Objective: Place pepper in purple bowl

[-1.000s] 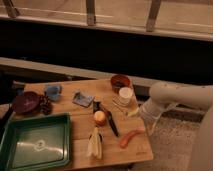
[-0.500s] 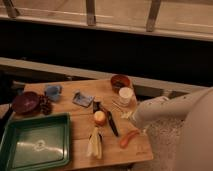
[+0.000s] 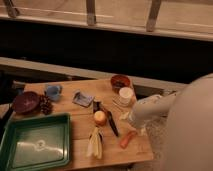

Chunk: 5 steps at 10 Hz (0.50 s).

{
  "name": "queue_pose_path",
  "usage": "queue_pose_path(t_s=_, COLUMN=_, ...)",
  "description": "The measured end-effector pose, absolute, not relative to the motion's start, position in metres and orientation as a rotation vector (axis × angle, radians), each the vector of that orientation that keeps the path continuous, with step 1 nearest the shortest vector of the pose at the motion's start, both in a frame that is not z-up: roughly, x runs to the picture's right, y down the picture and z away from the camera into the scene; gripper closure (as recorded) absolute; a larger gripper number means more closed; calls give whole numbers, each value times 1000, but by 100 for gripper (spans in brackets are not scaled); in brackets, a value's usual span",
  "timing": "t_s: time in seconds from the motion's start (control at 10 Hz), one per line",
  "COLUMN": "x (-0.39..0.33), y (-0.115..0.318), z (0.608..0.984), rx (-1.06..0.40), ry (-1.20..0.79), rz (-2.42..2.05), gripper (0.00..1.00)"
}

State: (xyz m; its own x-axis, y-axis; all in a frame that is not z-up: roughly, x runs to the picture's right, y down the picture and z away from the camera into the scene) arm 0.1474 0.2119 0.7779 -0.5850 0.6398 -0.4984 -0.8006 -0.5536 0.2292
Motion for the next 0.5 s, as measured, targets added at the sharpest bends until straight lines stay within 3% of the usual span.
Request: queue_pose_path(t_s=0.5, x=143, y=247, z=806, rx=-487, ry=767, rz=2056, gripper=20)
